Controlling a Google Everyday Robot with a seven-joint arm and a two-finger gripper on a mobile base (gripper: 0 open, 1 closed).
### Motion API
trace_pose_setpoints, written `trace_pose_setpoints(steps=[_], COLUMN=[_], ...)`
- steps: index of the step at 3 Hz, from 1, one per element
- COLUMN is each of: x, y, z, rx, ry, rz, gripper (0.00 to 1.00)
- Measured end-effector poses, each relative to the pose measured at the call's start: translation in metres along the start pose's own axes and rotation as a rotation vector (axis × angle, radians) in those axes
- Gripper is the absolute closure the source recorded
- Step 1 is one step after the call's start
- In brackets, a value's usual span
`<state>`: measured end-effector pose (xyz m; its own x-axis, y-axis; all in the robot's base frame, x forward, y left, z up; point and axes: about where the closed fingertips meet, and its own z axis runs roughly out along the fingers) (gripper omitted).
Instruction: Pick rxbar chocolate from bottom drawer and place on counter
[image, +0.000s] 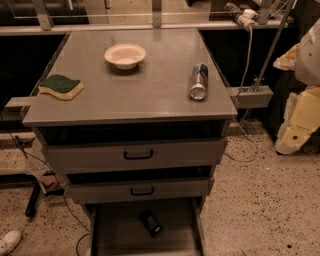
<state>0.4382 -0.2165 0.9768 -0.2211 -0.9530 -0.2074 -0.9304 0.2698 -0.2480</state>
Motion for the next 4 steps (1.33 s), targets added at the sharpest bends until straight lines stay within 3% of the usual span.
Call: trace_pose_setpoints(steps=[2,3,4], x=[0.002,0.012,0.031], y=[0.002,0.021,0.044], z=[0.002,0.025,0.083], rx=[0.022,0.044,0.027], ry=[0.015,0.028,0.027], rz=[0.004,0.089,0.198], gripper=[0.0,0.0,0.0])
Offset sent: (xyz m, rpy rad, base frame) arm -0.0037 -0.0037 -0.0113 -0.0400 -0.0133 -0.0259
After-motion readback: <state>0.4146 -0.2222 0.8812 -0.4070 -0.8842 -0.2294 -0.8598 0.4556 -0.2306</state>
